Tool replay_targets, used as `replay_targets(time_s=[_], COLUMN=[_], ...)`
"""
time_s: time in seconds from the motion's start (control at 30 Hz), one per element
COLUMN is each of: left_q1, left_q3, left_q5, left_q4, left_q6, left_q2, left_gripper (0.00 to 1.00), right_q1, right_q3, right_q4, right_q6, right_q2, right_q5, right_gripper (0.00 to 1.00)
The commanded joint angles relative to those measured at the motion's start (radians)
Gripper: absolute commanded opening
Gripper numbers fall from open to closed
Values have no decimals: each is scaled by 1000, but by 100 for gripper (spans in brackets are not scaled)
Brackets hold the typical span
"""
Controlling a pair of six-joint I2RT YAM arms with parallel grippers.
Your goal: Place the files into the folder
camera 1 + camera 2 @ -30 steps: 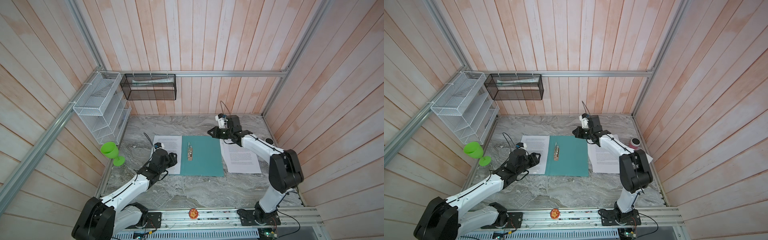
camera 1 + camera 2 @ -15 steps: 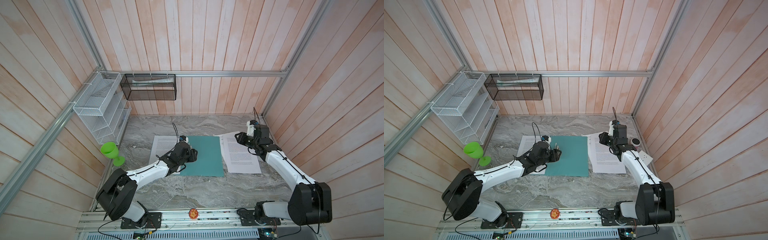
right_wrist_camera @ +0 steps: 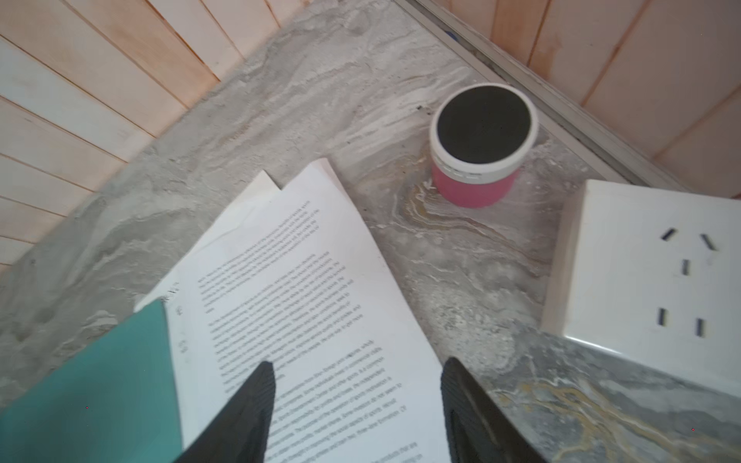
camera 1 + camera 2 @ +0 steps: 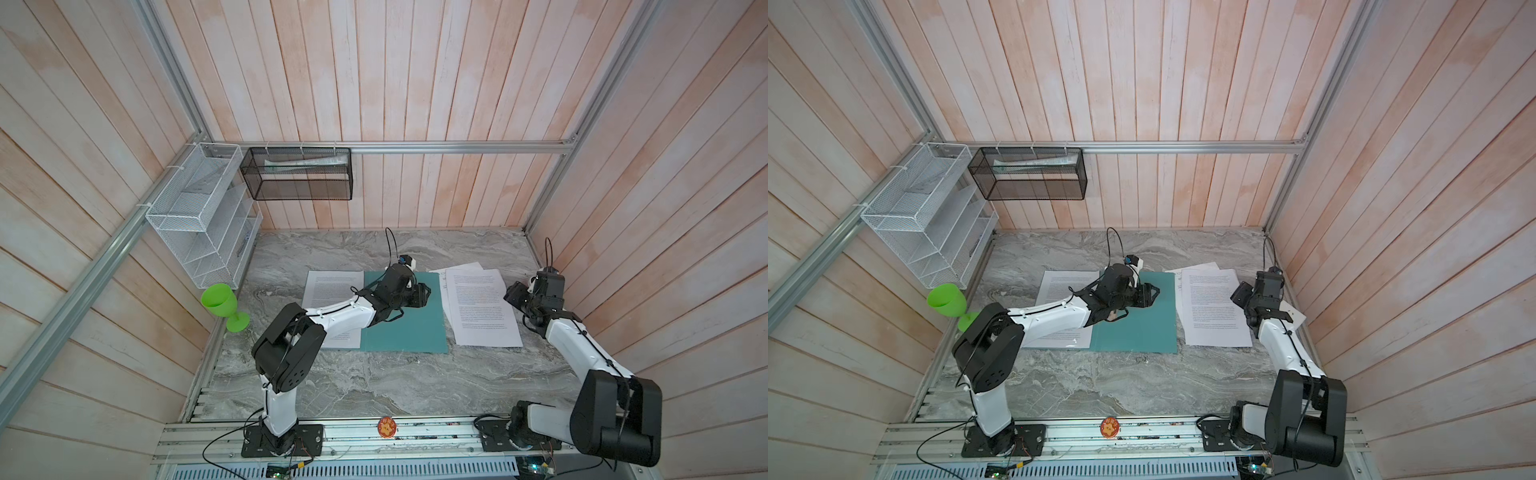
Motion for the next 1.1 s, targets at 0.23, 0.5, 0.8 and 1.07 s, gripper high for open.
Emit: replay_targets(time_s=[0.23,0.5,0.8,1.07], left_q1=[-6,-6,-6,-4], left_q3=[187,269,312,332], left_q5=[122,194,228,244], left_q4=[39,49,39,22], left_q6=[37,20,-6,-8], left_q2=[180,276,347,387], left_gripper=[59,59,58,57], right_q1=[-104,-112,-132,-138], right_q3=[-92,-38,26,-2], right_q4=[168,162,185,201], right_q6=[-37,-48,-34,-22], right_q2=[75,211,359,340], right_q5=[-161,-194,-334,-415], right_gripper=[68,65,62,57])
